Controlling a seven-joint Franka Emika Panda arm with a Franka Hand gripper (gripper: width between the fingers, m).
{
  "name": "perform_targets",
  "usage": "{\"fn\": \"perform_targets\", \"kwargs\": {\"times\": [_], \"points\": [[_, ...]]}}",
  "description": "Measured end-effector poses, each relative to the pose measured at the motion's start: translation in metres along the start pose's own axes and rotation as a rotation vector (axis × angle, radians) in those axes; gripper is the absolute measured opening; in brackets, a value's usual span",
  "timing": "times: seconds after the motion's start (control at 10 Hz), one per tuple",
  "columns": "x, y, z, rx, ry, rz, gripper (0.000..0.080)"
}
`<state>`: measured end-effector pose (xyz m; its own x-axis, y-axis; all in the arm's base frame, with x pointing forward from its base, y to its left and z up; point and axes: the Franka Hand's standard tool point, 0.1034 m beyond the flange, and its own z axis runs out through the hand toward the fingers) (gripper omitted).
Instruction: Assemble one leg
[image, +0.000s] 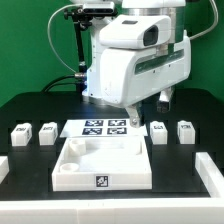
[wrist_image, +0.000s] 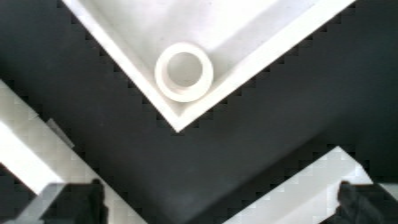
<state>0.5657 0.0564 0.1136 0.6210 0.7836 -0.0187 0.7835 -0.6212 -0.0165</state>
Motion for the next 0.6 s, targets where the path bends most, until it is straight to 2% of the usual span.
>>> {"fn": "perform_targets", "kwargs": {"times": [0.6], "points": [[-0.0001, -0.0001, 0.0005, 0.001, 0.0, 0.0, 0.065]]}}
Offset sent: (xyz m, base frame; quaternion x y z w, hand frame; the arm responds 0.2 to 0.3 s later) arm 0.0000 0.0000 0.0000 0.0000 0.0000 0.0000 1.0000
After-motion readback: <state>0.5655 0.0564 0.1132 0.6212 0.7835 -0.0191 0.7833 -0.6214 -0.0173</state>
